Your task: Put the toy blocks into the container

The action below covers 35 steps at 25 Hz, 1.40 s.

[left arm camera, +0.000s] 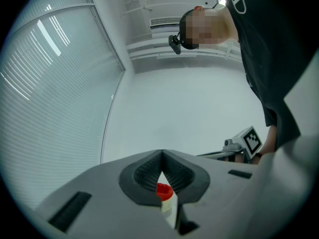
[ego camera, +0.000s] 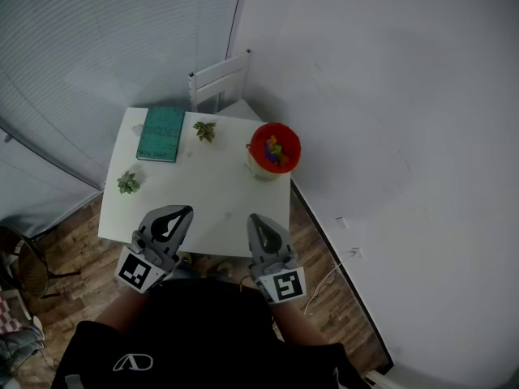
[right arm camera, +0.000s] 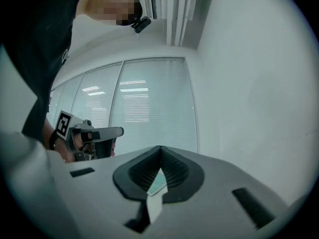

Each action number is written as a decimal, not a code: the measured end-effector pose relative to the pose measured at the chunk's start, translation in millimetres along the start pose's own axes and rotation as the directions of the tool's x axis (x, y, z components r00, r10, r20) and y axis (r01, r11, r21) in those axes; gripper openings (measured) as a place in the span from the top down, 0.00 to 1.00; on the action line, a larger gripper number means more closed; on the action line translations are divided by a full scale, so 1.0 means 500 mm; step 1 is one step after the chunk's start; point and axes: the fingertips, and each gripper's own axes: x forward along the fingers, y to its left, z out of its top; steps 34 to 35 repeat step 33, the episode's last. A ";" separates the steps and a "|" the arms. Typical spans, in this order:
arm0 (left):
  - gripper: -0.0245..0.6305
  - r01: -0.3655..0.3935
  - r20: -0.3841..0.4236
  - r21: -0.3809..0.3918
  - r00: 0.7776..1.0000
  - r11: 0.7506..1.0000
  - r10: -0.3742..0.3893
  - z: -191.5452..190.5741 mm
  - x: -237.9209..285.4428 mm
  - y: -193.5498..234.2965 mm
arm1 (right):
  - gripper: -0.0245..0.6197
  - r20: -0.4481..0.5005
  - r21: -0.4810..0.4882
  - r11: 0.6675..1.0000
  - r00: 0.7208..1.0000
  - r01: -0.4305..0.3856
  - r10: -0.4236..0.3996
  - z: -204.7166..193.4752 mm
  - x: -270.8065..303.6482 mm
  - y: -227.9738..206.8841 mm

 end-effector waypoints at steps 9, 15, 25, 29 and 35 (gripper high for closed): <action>0.96 -0.004 0.005 0.007 1.000 1.000 0.004 0.000 -0.008 -0.005 | 0.96 0.015 -0.027 0.999 0.999 0.043 -0.043 -0.005 -0.005 -0.025; 0.96 -0.006 0.005 0.009 1.000 1.000 0.006 0.003 -0.009 -0.005 | 0.96 0.008 -0.029 0.998 0.998 0.058 -0.058 -0.001 -0.006 -0.027; 0.96 -0.006 0.004 0.007 1.000 1.000 0.006 0.002 -0.014 -0.004 | 0.96 -0.002 -0.028 0.998 0.998 0.056 -0.056 -0.001 -0.007 -0.022; 0.96 -0.008 0.005 0.006 1.000 1.000 0.008 0.003 -0.019 -0.003 | 0.96 0.003 -0.039 0.998 0.999 0.053 -0.052 0.001 -0.006 -0.018; 0.96 -0.006 0.001 0.008 1.000 1.000 0.006 0.003 -0.024 -0.004 | 0.96 0.009 -0.041 0.998 0.999 0.054 -0.054 0.002 -0.007 -0.014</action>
